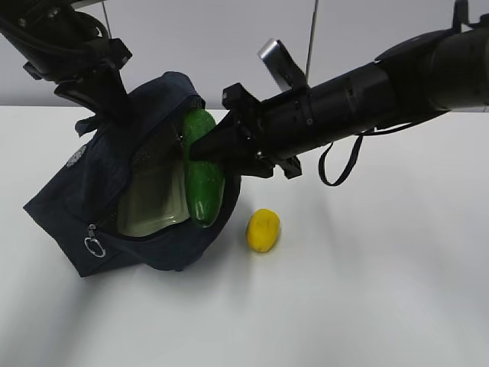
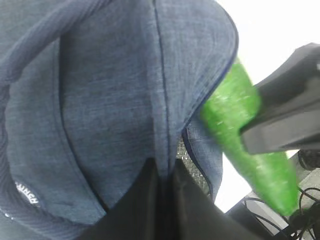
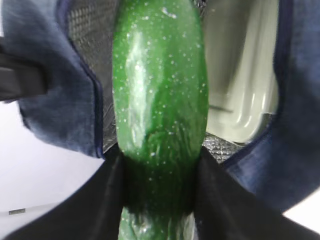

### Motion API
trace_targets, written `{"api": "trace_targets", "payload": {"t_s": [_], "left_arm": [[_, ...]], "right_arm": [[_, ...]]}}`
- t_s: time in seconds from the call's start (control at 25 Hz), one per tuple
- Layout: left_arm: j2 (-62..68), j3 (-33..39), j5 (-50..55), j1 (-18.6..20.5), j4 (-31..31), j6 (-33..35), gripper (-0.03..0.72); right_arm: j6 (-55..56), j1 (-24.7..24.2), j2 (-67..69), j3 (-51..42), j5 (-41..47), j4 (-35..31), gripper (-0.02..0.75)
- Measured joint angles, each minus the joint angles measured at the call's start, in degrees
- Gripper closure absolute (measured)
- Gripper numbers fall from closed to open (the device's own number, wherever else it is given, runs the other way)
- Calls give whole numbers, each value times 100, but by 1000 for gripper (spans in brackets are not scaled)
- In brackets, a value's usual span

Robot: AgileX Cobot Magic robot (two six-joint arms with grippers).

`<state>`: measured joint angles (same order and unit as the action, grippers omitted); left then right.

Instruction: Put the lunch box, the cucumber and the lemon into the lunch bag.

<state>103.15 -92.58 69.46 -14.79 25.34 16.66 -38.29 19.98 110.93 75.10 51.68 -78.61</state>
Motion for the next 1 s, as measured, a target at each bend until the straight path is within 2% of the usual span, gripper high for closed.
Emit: {"api": "trace_targets", "payload": {"t_s": [0.2, 0.44, 0.52, 0.8, 0.88, 1.0], "left_arm": [[0, 0, 0, 0, 24, 12, 687], [0, 0, 24, 0, 34, 12, 687], [0, 0, 24, 0, 34, 12, 687], [0, 0, 37, 0, 46, 23, 687], [0, 0, 45, 0, 56, 23, 687], [0, 0, 45, 0, 56, 30, 687]], "right_arm": [[-423, 256, 346, -5, -307, -706, 456], [-1355, 370, 760, -5, -663, -2043, 456], [-1551, 392, 876, 26, -737, -2274, 456], [-1784, 454, 1072, 277, -994, -2408, 449], [-1889, 458, 1072, 360, -1016, -2421, 410], [-1946, 458, 1072, 433, -1111, -2421, 300]]}}
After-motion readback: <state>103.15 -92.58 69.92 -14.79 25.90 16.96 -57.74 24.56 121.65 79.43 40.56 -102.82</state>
